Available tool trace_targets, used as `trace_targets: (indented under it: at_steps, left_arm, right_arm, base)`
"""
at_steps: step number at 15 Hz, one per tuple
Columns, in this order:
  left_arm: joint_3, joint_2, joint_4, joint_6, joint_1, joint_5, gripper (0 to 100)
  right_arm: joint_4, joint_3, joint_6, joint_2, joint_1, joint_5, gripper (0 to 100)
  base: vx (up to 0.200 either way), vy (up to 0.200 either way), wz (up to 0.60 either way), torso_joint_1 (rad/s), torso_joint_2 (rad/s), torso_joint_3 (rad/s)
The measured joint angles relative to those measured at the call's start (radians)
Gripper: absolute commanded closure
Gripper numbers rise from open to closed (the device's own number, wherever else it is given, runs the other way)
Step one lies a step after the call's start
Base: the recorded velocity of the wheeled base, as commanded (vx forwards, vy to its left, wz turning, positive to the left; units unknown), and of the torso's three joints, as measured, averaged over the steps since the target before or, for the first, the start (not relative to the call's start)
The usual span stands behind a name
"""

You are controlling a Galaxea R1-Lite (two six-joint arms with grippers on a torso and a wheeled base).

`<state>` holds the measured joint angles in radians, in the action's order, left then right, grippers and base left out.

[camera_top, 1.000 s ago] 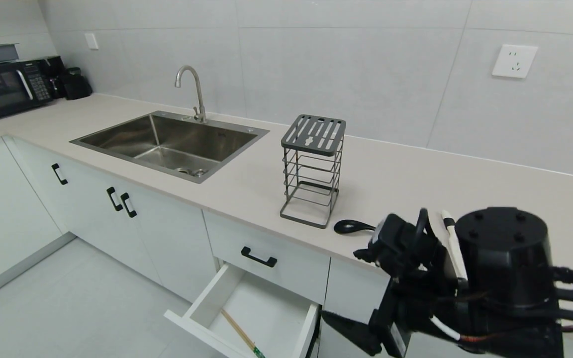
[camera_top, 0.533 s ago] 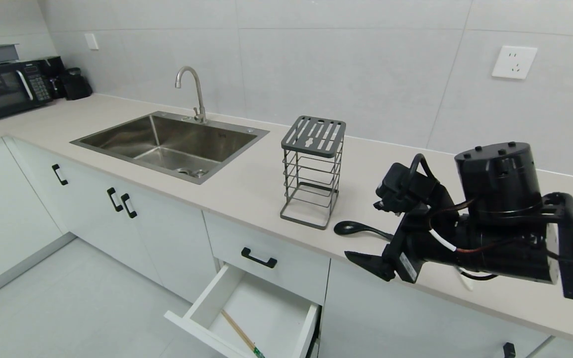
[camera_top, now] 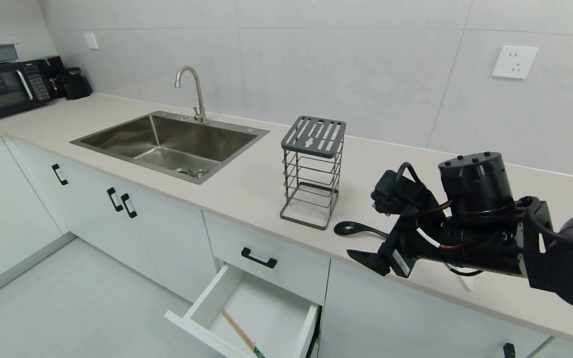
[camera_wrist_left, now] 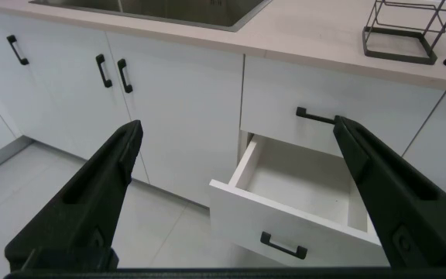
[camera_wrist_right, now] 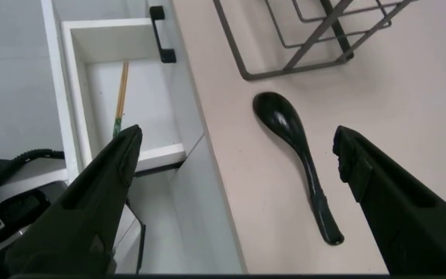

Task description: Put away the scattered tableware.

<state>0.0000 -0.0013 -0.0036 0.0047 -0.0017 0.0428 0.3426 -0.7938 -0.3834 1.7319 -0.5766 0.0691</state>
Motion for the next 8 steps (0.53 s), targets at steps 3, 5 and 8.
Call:
trace_targets:
  at_steps: [3,5,8]
  left_arm:
    - [0.0,0.0,-0.001,0.0,0.0,0.0,0]
    - [0.0,0.0,-0.001,0.0,0.0,0.0,0]
    - [0.0,0.0,-0.001,0.0,0.0,0.0,0]
  right_arm:
    - [0.004,0.024,-0.013,0.006,0.026,-0.002,0]
    - [0.006,0.038,-0.014,0.008,0.042,-0.002,0]
    - [0.023,0.051,-0.015,0.022,0.057,0.007,0]
  base:
    - [0.0,0.0,0.0,0.24,-0.47,-0.224]
    - [0.0,0.0,0.0,0.139,-0.27,-0.12]
    - [0.0,0.0,0.0,0.031,-0.06,-0.028]
